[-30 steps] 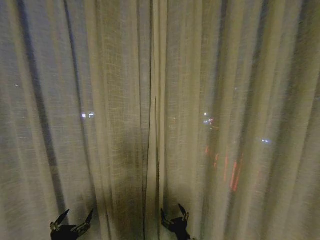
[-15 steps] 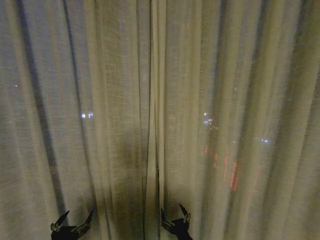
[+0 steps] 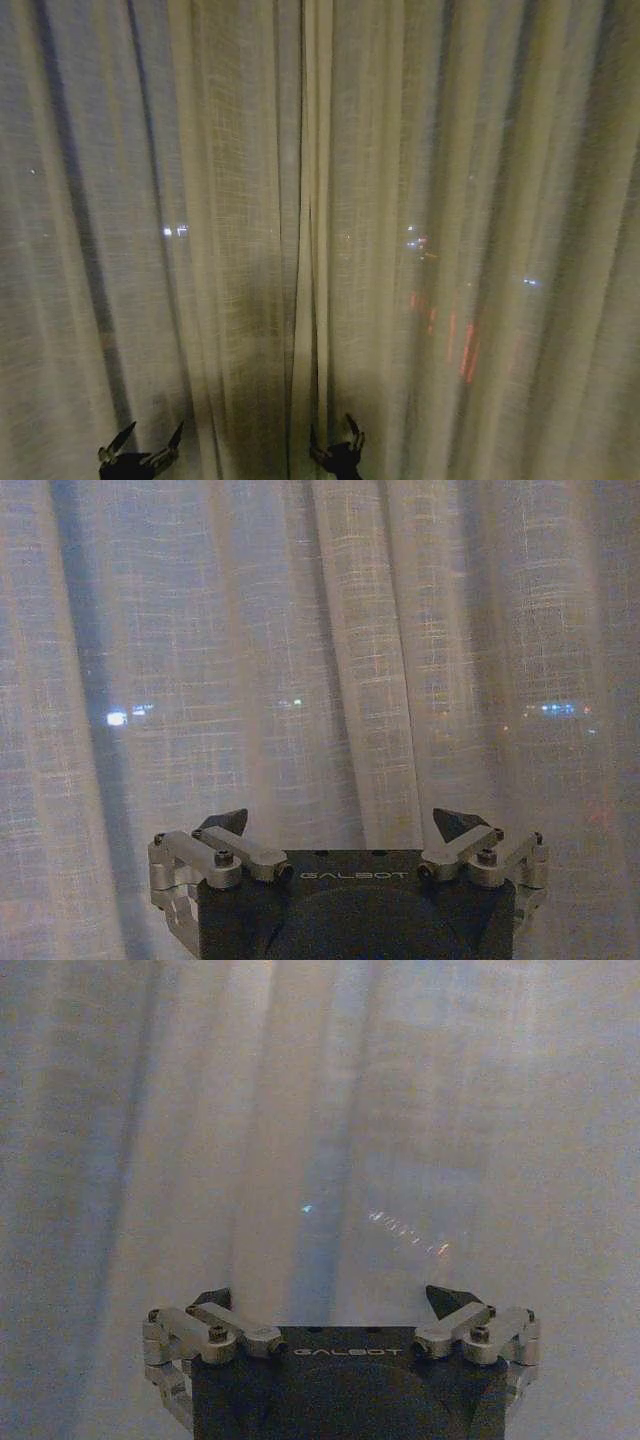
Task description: Open the curtains by pulling them apart, changing their state from closed to fully open.
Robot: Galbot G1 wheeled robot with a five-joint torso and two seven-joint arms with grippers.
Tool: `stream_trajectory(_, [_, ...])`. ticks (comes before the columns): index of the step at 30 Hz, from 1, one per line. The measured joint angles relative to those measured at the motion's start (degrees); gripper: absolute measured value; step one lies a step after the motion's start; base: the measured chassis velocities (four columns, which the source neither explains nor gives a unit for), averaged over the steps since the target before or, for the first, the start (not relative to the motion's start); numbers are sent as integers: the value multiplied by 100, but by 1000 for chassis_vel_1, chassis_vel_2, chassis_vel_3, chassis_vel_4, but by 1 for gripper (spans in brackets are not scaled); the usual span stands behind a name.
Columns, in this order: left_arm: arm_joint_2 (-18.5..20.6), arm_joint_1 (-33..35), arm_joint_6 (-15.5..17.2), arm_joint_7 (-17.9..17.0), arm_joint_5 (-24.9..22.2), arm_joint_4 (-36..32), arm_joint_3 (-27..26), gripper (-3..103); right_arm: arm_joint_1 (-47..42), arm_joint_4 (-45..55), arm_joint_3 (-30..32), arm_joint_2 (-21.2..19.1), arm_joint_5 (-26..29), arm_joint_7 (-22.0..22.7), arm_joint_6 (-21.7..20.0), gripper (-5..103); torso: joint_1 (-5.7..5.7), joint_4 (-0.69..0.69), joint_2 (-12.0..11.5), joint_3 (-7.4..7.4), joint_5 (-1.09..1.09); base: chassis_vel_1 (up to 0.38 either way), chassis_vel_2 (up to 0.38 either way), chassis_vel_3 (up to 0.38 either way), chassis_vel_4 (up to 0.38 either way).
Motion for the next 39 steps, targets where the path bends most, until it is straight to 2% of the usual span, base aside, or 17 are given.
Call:
stream_trajectory(8, [-23,-27,0,1,20,48,63,100,736,-411,78,1,370,161,-24,100,0,1,0,0,0,0,0,0,0])
stream_trajectory(19, [-28,-72,-26,2,23,159,52,100,903,-480,257,1,451,288,-187,100,0,0,0,0,0,0,0,0,0])
stream_trajectory(21, [-28,-82,-37,2,23,177,52,100,908,-498,275,1,453,277,-188,103,0,0,0,0,0,0,0,0,0])
stream_trajectory(24, [-25,-108,-60,2,23,232,66,100,913,-569,299,1,454,177,-155,89,0,0,0,0,0,0,0,0,0])
stream_trajectory(25, [-25,-108,-60,2,23,232,66,100,913,-569,299,1,454,177,-155,89,0,0,0,0,0,0,0,0,0])
stream_trajectory(28, [-9,-116,-89,1,23,273,69,100,914,-602,300,1,448,109,-94,73,0,0,0,0,0,0,0,0,0])
stream_trajectory(30, [-3,-117,-97,2,21,282,69,100,914,-602,302,1,447,101,-89,73,0,1,0,0,0,0,0,0,0])
stream_trajectory(33, [10,-119,-118,2,17,313,67,100,912,-606,315,1,443,87,-78,56,0,1,0,0,0,0,0,0,0])
stream_trajectory(34, [10,-119,-118,2,17,313,67,100,912,-606,315,1,443,87,-78,56,0,1,0,0,0,0,0,0,0])
stream_trajectory(37, [11,-122,-130,3,14,328,70,100,915,-623,325,1,442,89,-74,40,0,1,0,0,0,0,0,0,0])
stream_trajectory(39, [17,-122,-131,4,14,328,72,100,919,-627,332,1,442,90,-72,40,0,1,0,0,0,0,0,0,0])
